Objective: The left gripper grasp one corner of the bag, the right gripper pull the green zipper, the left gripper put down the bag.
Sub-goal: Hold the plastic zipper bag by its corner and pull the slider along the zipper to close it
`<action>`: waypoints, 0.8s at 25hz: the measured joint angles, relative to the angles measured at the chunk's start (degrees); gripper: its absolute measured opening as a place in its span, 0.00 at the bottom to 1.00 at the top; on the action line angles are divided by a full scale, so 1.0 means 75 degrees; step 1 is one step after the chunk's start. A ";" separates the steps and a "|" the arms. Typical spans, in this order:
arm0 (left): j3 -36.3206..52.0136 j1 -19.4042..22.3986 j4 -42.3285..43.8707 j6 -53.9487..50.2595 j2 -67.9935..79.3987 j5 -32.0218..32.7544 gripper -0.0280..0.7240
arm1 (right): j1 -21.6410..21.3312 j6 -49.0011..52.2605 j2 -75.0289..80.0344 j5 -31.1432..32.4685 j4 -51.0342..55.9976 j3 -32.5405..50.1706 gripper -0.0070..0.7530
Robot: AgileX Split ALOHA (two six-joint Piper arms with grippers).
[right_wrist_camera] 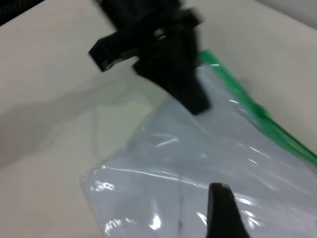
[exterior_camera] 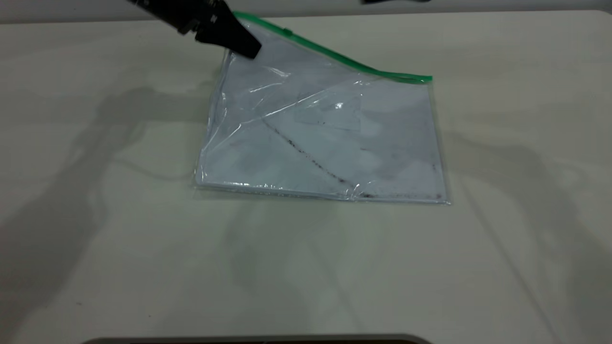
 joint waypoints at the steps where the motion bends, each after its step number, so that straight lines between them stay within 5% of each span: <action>1: -0.0088 -0.0056 0.0172 0.0013 -0.0018 0.0149 0.11 | 0.0119 -0.0055 0.0185 0.0002 0.0000 -0.0163 0.65; 10: -0.0605 -0.0331 0.2000 0.0070 -0.0204 0.1219 0.11 | 0.0528 -0.0581 0.1503 0.0115 -0.0185 -0.1446 0.64; 20: -0.0613 -0.0546 0.2240 0.0661 -0.0343 0.1184 0.11 | 0.0886 -0.0655 0.1698 0.0302 -0.0196 -0.1672 0.61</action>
